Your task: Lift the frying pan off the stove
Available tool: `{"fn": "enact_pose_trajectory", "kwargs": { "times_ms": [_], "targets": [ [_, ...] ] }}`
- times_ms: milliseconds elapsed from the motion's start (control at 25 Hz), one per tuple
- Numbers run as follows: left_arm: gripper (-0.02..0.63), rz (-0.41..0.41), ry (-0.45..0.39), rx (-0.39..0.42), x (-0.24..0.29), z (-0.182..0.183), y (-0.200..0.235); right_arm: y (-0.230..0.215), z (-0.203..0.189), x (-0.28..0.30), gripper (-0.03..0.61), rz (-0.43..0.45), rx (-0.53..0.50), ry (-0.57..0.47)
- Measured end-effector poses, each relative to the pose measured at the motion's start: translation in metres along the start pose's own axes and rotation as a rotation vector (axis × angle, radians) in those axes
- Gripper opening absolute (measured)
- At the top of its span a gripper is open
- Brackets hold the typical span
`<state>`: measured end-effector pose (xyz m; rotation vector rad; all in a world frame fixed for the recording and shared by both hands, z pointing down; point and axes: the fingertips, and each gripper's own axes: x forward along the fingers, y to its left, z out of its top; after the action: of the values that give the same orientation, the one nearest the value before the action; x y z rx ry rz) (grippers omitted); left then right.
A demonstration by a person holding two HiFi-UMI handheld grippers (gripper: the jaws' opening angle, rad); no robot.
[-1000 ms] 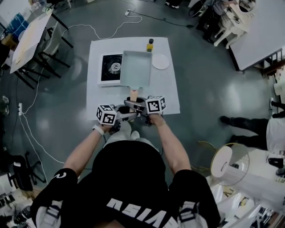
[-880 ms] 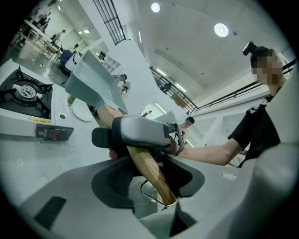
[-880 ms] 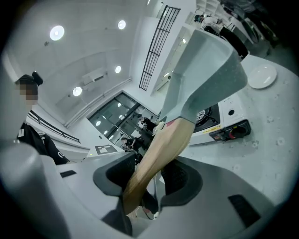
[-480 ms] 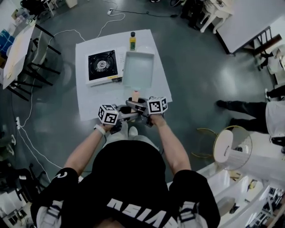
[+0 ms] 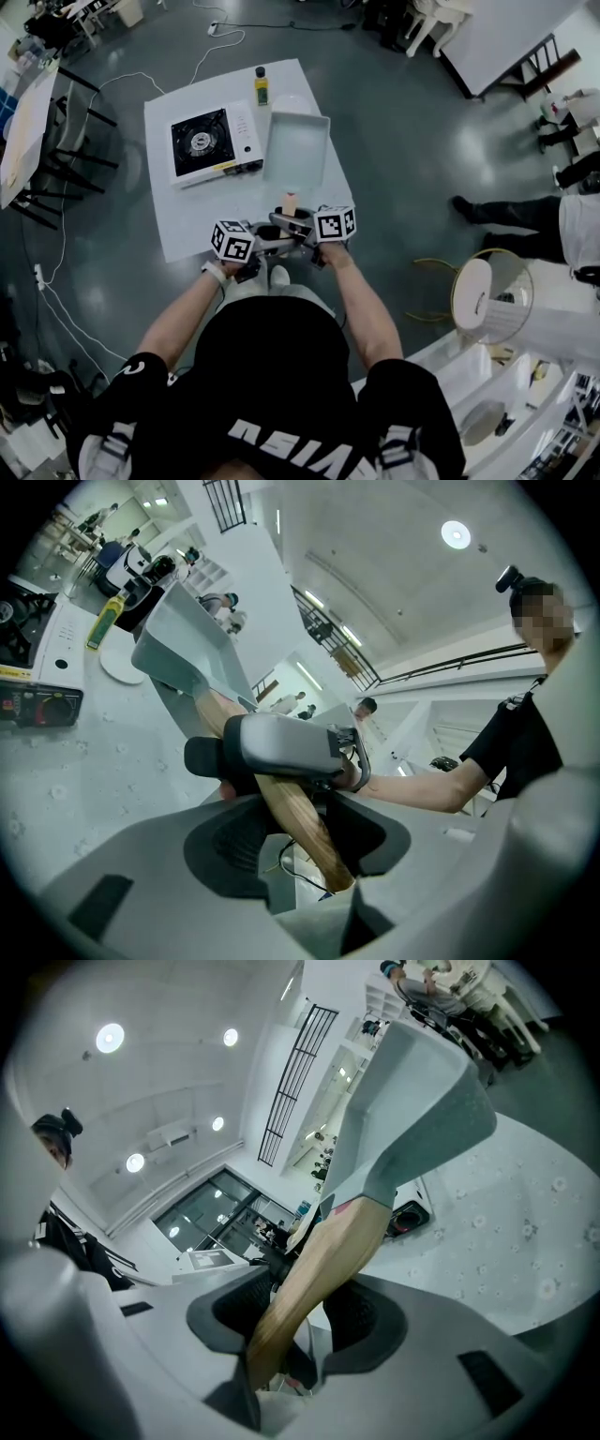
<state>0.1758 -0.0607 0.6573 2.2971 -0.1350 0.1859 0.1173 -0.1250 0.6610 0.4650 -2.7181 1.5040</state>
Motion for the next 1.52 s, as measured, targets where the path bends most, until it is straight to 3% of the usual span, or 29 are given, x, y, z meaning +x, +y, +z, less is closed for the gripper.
{"fn": "enact_pose_trajectory", "kwargs": {
  "times_ms": [1520],
  "targets": [
    [0.193, 0.004, -0.007, 0.001, 0.0015, 0.0042, -0.0037, 0.0027, 0.0030, -0.0033, 0.174, 0.011, 0.016, -0.010]
  ]
}}
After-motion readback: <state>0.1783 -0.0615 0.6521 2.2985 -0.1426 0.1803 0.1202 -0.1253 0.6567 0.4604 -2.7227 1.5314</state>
